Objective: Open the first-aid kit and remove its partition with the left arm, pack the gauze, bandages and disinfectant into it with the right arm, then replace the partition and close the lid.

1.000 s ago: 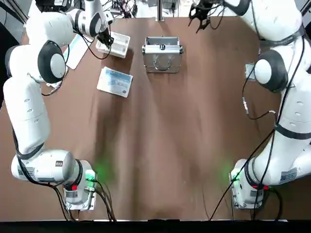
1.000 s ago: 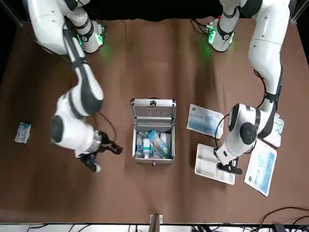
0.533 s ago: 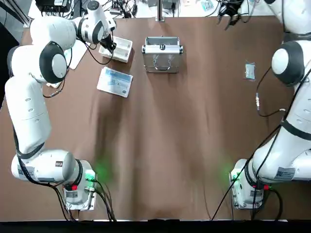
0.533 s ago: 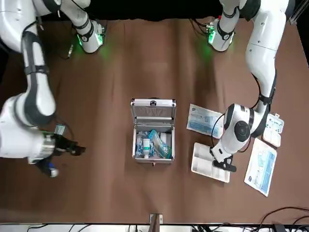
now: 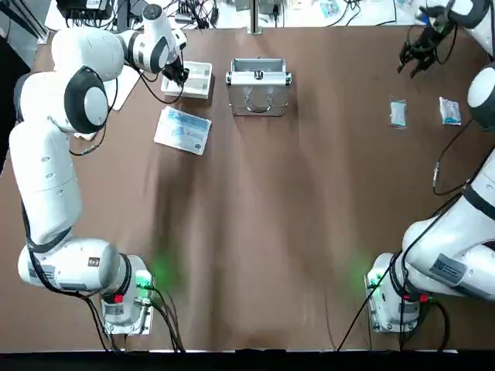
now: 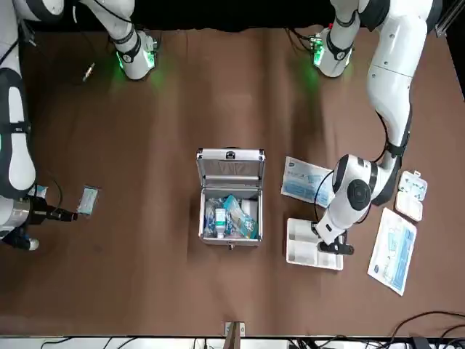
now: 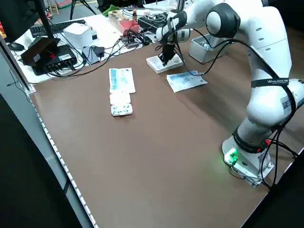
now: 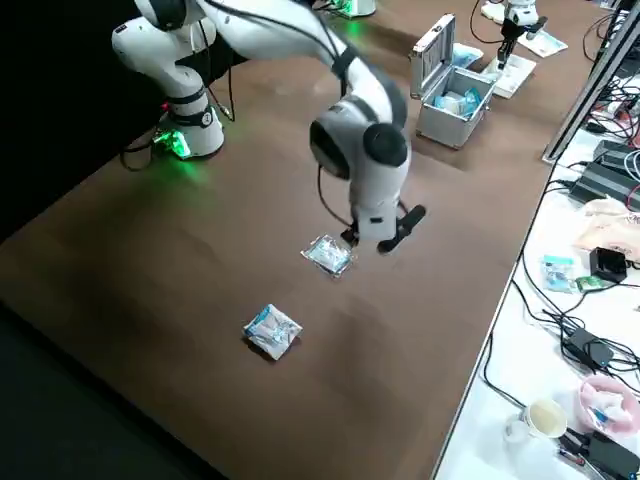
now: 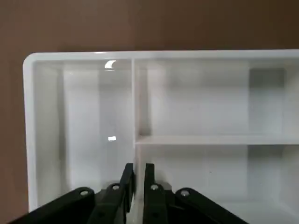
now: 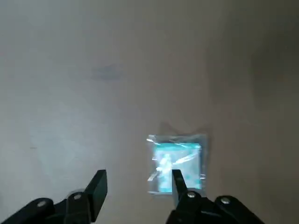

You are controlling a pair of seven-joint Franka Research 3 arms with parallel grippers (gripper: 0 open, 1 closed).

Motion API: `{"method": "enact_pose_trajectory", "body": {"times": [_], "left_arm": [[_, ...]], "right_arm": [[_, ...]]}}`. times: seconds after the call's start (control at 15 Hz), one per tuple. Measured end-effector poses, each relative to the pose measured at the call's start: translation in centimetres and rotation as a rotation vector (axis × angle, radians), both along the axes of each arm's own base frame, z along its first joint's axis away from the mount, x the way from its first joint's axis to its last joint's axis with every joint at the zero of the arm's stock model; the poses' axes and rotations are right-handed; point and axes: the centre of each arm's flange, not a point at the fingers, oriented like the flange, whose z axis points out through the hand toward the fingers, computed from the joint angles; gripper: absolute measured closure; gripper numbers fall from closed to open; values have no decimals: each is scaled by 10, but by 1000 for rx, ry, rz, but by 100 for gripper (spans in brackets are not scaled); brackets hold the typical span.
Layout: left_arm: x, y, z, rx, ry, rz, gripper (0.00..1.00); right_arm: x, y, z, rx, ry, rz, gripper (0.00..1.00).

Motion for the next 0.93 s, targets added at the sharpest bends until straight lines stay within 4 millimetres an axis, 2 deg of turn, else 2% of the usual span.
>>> {"method": "enact_pose_trajectory", "body": {"times": [0.13,0.27,0.4,0.47,0.53,0.8,0.87,0.93], "left_arm": [[0,-1,0,0,-1,0,84],[1,0,2,-1,-4,5,69],[4,4,12,-2,-19,11,66],[6,6,19,-1,-25,14,59],[7,7,35,5,-32,15,42],[4,10,77,34,-13,19,6],[2,10,93,43,-5,20,0],[-1,11,110,52,6,21,0]], "right_arm": [[-14,-13,-26,-19,18,6,36],[-26,-15,-49,-42,40,20,36],[-35,-20,-68,-63,63,32,36],[-39,-24,-75,-69,75,34,36],[-47,-32,-91,-68,96,28,37],[-51,-34,-110,-64,102,27,39],[-50,-32,-114,-63,99,30,40],[-50,-30,-119,-60,100,34,42]]}}
